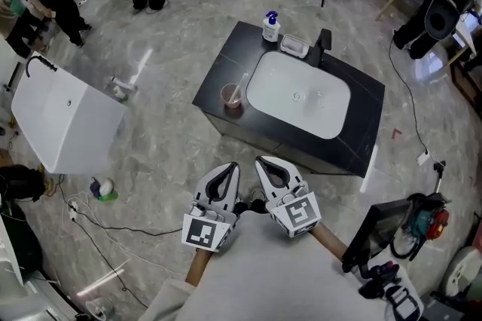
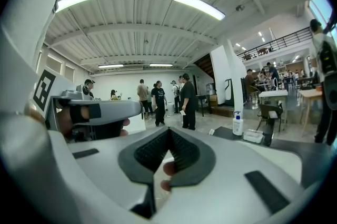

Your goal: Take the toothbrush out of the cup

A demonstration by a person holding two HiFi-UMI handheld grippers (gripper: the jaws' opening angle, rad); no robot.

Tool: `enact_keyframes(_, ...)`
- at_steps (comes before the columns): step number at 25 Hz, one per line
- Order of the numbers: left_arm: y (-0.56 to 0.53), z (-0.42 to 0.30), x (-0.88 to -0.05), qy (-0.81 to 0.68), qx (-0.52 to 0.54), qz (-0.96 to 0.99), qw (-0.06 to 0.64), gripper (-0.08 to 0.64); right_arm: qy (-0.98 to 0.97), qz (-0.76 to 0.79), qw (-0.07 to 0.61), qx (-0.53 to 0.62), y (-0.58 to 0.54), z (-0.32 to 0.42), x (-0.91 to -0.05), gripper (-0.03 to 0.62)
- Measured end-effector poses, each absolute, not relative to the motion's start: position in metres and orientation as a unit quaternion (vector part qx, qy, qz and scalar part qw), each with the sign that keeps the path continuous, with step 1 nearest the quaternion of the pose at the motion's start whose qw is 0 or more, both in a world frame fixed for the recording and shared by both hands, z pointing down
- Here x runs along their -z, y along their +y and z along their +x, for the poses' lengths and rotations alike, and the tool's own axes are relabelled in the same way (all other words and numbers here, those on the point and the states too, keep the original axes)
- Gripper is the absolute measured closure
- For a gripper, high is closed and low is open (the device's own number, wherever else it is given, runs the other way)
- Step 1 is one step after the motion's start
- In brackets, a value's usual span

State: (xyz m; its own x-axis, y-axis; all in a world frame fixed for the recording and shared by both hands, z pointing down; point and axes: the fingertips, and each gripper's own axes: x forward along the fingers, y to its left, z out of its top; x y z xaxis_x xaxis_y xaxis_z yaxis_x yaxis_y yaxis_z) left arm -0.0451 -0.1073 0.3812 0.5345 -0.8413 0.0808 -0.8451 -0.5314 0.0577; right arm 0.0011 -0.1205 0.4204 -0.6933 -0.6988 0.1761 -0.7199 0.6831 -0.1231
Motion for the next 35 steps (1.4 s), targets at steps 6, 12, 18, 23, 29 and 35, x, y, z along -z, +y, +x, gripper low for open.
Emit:
enact_keyframes(6,-0.101,-0.055,-0.387,-0.487,-0.023,0.872,0.051,0.557,-0.912,0.392,0.068,-0.095,-0.119,-0.001,-0.422,0.588)
enact_keyframes(12,-0.108,-0.065,-0.395,-0.493,-0.029,0.868,0.061,0.556,-0.907,0.406,0.075,-0.087,-0.135,0.002,-0.435,0.588)
enact_keyframes(18,-0.115,-0.076,-0.425,-0.504,-0.023,0.854,0.126,0.557,-0.908,0.408,0.051,-0.076,-0.152,-0.011,-0.445,0.588)
enact_keyframes(23,-0.128,-0.090,-0.452,-0.512,-0.025,0.843,0.164,0.557,-0.903,0.413,0.054,-0.103,-0.157,-0.021,-0.466,0.588)
enact_keyframes(29,-0.138,-0.095,-0.475,-0.512,-0.038,0.840,0.176,0.557,-0.900,0.415,0.058,-0.121,-0.166,-0.021,-0.486,0.588)
enact_keyframes(35,-0.137,-0.084,-0.489,-0.510,-0.048,0.840,0.181,0.556,-0.908,0.401,0.040,-0.117,-0.176,-0.023,-0.485,0.588)
